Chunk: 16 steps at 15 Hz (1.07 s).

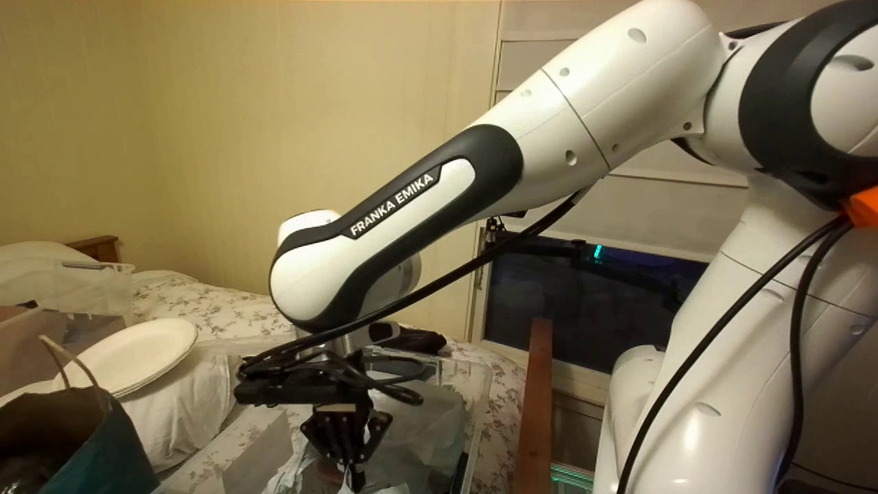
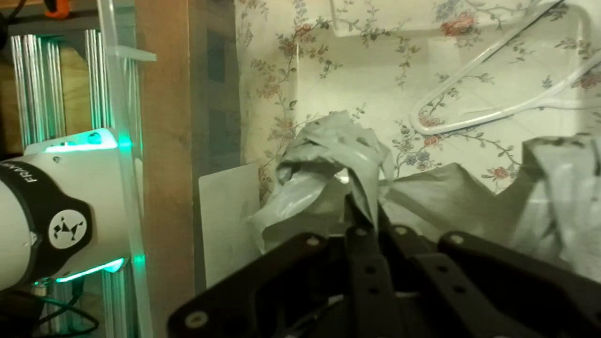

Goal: Move the plastic bag to the left.

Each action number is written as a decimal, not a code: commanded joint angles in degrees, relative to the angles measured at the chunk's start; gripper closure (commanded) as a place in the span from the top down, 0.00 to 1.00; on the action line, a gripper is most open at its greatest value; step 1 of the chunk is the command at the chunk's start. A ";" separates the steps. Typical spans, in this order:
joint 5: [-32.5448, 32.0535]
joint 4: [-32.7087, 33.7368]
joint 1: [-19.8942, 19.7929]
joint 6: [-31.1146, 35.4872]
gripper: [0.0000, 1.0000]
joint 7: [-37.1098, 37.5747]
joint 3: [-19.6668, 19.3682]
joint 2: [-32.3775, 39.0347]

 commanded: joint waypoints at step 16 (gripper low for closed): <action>-23.63 19.27 10.21 -12.55 0.00 3.11 14.01 -5.14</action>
